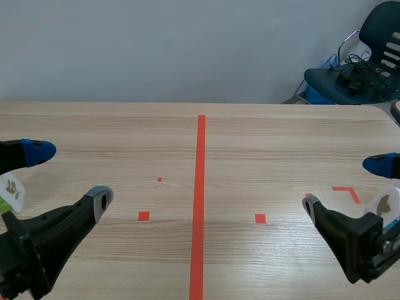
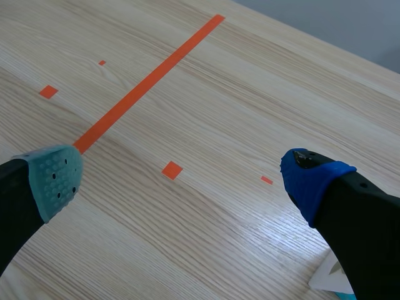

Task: Do the leaf sorting experiment

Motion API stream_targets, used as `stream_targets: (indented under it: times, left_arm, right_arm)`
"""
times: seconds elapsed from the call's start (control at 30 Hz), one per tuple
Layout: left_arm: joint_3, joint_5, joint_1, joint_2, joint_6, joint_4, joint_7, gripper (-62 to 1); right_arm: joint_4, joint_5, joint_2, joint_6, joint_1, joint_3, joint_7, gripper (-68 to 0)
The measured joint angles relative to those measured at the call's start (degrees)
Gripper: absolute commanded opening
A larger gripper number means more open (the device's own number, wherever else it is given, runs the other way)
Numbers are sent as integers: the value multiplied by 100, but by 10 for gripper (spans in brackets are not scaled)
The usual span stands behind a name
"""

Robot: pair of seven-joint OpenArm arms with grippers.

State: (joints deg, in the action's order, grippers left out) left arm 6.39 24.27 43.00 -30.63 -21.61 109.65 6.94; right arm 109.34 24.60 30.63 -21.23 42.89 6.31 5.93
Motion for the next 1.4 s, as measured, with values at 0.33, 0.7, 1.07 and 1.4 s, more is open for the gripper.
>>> stream_targets:
  times: [0.33,0.7,1.07,1.4]
  left_arm:
    - [0,0,0,0,0,0,-4,14]
    - [0,0,0,0,0,0,-4,14]
    - [0,0,0,0,0,0,-4,14]
    - [0,0,0,0,0,0,-4,14]
  right_arm:
    - [0,0,0,2,-37,0,-129,4]
    - [0,0,0,0,-37,0,-129,4]
    - [0,0,0,0,-37,0,-129,4]
    - [0,0,0,0,-37,0,-129,4]
